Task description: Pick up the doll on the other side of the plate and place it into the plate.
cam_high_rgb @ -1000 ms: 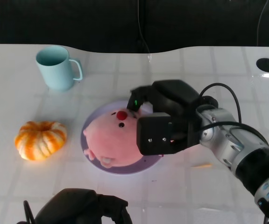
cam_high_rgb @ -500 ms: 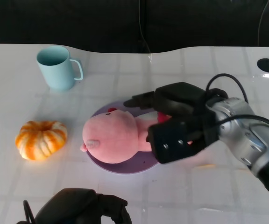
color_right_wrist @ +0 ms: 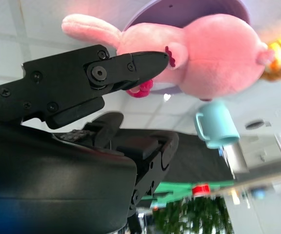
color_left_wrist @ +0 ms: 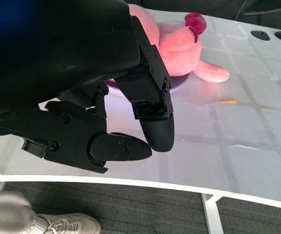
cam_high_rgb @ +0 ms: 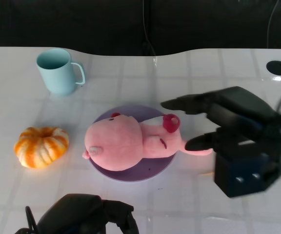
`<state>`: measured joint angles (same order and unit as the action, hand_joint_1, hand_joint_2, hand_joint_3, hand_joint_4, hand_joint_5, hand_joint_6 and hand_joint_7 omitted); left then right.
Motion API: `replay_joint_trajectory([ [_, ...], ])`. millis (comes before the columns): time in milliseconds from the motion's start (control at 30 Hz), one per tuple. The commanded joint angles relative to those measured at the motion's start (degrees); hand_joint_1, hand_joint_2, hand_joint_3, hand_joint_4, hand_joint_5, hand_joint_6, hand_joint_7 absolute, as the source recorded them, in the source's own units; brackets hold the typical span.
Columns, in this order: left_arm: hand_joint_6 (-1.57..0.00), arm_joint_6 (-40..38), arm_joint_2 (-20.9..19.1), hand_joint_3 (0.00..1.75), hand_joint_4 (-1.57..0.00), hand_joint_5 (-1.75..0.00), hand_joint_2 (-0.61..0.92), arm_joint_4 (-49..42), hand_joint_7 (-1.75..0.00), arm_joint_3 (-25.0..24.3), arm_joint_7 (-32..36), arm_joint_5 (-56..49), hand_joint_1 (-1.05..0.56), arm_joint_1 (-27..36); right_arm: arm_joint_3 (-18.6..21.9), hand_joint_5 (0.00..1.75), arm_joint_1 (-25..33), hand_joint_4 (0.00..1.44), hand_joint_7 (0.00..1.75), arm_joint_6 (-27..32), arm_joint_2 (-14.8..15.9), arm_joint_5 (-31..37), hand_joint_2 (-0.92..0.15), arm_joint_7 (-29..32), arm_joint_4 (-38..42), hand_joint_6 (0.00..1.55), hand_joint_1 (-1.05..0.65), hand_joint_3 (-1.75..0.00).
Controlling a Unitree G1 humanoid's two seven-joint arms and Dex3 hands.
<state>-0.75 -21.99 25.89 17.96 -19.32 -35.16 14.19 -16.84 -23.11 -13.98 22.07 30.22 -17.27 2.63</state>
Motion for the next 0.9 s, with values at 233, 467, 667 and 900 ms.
replay_joint_trajectory([
  [233,-0.8,-0.01,-0.66,0.35,-0.74,-1.22,0.92,0.33,-0.83,-0.52,-0.23,0.09,-0.29,-0.13,7.5,0.65,11.02,0.96,0.21,-1.58,2.4,-4.19,-0.9,3.26,-8.09,0.92,-0.12,-0.02],
  [467,-0.79,-0.56,-0.91,0.36,-0.73,-1.22,0.92,1.02,-0.83,-1.14,-1.04,0.7,-0.3,-0.04,10.47,0.77,19.15,1.03,0.21,-0.21,3.74,-6.93,-0.91,1.98,-12.58,1.08,0.02,-0.05],
  [667,-0.78,0.46,-1.39,0.36,-0.73,-1.2,0.92,0.5,-0.82,-1.62,-0.62,1.3,-0.29,-0.28,10.99,1.23,23.24,0.94,0.18,1.41,5.2,-6.02,-0.53,0.46,-16.18,1.29,0.03,-0.84],
  [900,-0.8,0.8,-2.26,0.32,-0.75,-1.21,0.92,0.45,-0.81,-2.37,-1.08,1.7,-0.29,-0.53,11.6,1.62,29.1,0.94,1.13,5.03,4.68,-5.31,-0.37,0.47,-22.77,0.96,0.04,-1.19],
])
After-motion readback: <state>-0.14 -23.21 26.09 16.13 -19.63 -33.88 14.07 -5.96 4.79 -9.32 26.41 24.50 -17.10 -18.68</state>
